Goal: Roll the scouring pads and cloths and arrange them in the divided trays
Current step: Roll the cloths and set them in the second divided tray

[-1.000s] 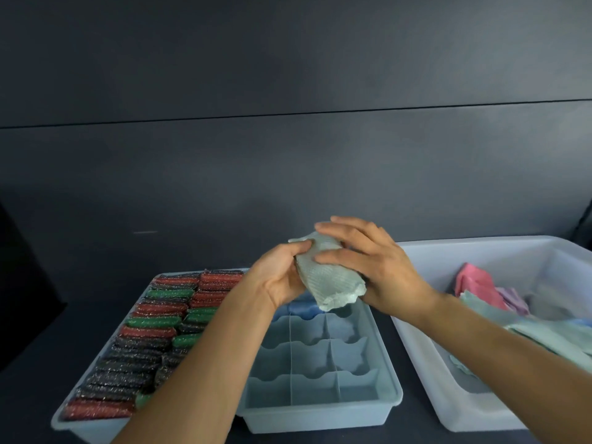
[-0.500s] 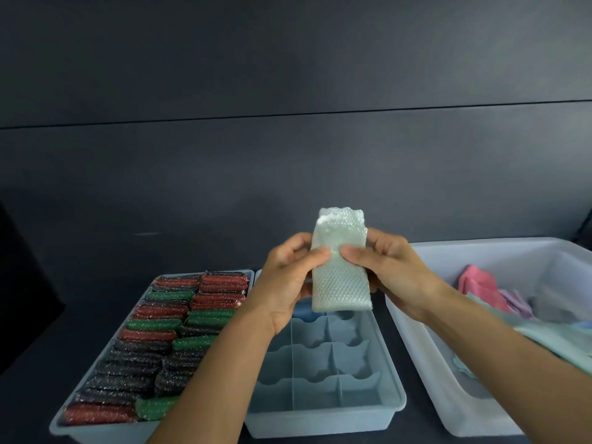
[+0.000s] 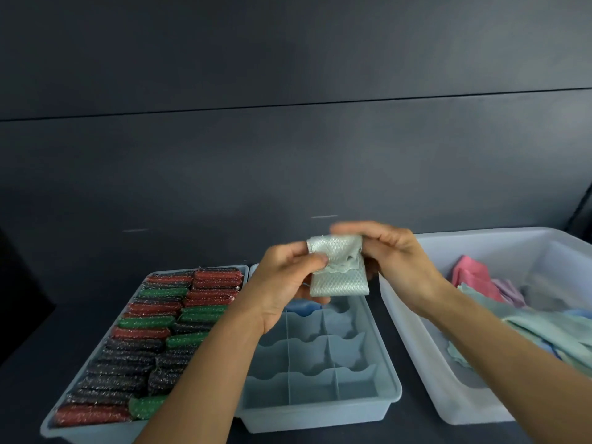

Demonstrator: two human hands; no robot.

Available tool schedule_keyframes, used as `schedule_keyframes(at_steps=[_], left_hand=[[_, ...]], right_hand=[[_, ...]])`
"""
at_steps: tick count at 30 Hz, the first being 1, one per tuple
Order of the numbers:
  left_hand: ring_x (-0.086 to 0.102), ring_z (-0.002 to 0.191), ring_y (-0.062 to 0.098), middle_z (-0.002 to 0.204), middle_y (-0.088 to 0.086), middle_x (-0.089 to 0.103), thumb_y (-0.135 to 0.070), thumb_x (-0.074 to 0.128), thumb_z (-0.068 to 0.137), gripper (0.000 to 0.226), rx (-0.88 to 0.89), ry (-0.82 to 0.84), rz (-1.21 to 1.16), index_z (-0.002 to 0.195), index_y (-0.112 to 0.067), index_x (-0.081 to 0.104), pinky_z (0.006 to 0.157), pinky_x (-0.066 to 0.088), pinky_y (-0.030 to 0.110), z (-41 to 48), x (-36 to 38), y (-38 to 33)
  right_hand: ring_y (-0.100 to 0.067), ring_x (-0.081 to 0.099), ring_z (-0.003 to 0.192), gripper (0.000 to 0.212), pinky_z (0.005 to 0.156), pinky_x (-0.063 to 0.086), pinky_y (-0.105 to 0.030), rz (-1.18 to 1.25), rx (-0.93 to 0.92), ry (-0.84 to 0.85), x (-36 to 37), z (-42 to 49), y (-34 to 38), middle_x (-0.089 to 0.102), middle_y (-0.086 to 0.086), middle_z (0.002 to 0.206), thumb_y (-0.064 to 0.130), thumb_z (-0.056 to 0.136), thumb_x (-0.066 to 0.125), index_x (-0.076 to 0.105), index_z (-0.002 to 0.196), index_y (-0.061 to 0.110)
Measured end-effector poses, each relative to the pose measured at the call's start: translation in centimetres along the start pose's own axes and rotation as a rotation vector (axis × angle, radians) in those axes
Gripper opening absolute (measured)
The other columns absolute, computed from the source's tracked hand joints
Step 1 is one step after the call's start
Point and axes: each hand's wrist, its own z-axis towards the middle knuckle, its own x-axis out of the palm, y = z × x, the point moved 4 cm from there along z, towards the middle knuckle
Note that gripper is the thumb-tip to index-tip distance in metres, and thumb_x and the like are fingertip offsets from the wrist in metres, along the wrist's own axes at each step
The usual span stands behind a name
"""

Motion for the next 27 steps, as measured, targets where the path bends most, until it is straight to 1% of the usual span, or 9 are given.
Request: schedule_keyframes(at_steps=[3, 5, 8, 13, 15, 18, 20, 24, 27], left_hand=[[0.069, 0.063, 0.025, 0.082, 0.01, 0.074, -0.007, 0.06, 0.095, 0.011, 0.14, -0.068, 0.06, 0.103, -0.009, 0.066, 0.049, 0.057, 0.03, 0.2, -0.4, 0.0], [0.067, 0.056, 0.026, 0.077, 0.014, 0.072, -0.006, 0.06, 0.095, 0.011, 0.209, -0.074, 0.097, 0.104, -0.01, 0.064, 0.048, 0.057, 0.031, 0.2, -0.2, 0.0], [0.067, 0.057, 0.023, 0.073, 0.01, 0.071, -0.001, 0.061, 0.092, 0.021, 0.193, -0.041, -0.033, 0.099, -0.018, 0.071, 0.052, 0.057, 0.029, 0.5, -0.4, 0.3], [0.069, 0.062, 0.023, 0.075, 0.012, 0.071, 0.003, 0.049, 0.093, 0.039, 0.004, 0.056, -0.214, 0.077, -0.018, 0.077, 0.058, 0.058, 0.029, 2.0, -0.8, 1.4], [0.07, 0.069, 0.028, 0.079, 0.013, 0.069, -0.005, 0.045, 0.095, 0.034, -0.098, 0.119, -0.238, 0.077, -0.012, 0.072, 0.064, 0.06, 0.034, 3.1, -1.2, 1.9], [0.071, 0.078, 0.029, 0.081, 0.01, 0.068, -0.007, 0.059, 0.092, 0.011, -0.145, 0.193, -0.075, 0.082, -0.01, 0.058, 0.073, 0.061, 0.037, 4.6, -1.5, 3.1], [0.071, 0.077, 0.025, 0.082, 0.008, 0.067, 0.001, 0.063, 0.089, 0.018, -0.147, 0.175, 0.063, 0.087, -0.011, 0.049, 0.072, 0.059, 0.035, 5.9, -1.7, 4.2], [0.065, 0.081, 0.02, 0.093, 0.01, 0.069, 0.003, 0.07, 0.082, 0.031, -0.144, 0.238, 0.333, 0.11, -0.006, 0.061, 0.073, 0.053, 0.029, 8.1, -1.8, 6.8], [0.063, 0.071, 0.004, 0.084, 0.005, 0.07, 0.005, 0.073, 0.077, 0.029, -0.045, 0.252, 0.545, 0.103, -0.004, 0.07, 0.07, 0.05, 0.018, 9.3, -1.2, 8.1]], right_hand=[[-0.028, 0.055, 0.071, 0.034, 0.052, 0.043, -0.029, 0.07, 0.227, 0.083, -0.1, 0.0, -1.6, 0.061, -0.018, 0.086, 0.044, 0.092, 0.046, 0.063, 0.114, 0.023], [-0.029, 0.059, 0.059, 0.025, 0.048, 0.043, -0.028, 0.011, 0.207, 0.156, 0.3, -0.3, -2.0, 0.065, -0.018, 0.079, 0.031, 0.095, 0.057, 0.062, 0.109, 0.011], [-0.019, 0.05, 0.041, 0.018, 0.043, 0.041, -0.022, 0.262, 0.177, 0.118, 0.2, -0.2, -1.9, 0.057, -0.012, 0.06, 0.001, 0.084, 0.059, 0.069, 0.095, 0.011], [-0.019, 0.046, 0.042, 0.027, 0.046, 0.041, -0.024, 0.382, 0.253, 0.135, -0.1, 0.9, -2.7, 0.053, -0.013, 0.054, -0.002, 0.08, 0.049, 0.074, 0.08, 0.008], [-0.019, 0.049, 0.047, 0.035, 0.051, 0.039, -0.028, 0.26, 0.269, 0.138, -0.4, 1.5, -3.0, 0.06, -0.014, 0.061, -0.002, 0.086, 0.039, 0.072, 0.08, 0.003], [-0.011, 0.057, 0.052, 0.017, 0.054, 0.042, -0.02, -0.078, 0.21, 0.135, -0.5, 2.0, -2.9, 0.064, -0.014, 0.072, -0.001, 0.09, 0.053, 0.07, 0.086, -0.002], [-0.001, 0.056, 0.053, 0.015, 0.053, 0.044, -0.011, -0.293, 0.14, 0.151, -0.4, 2.4, -3.3, 0.061, -0.006, 0.074, -0.01, 0.086, 0.058, 0.065, 0.095, 0.0], [-0.008, 0.05, 0.066, 0.032, 0.064, 0.044, -0.024, -0.848, 0.069, 0.202, -0.6, 3.9, -5.6, 0.05, 0.006, 0.073, 0.004, 0.081, 0.06, 0.049, 0.106, 0.02], [-0.018, 0.053, 0.087, 0.027, 0.076, 0.033, -0.026, -1.198, 0.044, 0.217, -0.6, 4.3, -7.2, 0.053, 0.009, 0.087, 0.013, 0.079, 0.059, 0.053, 0.103, 0.023]])
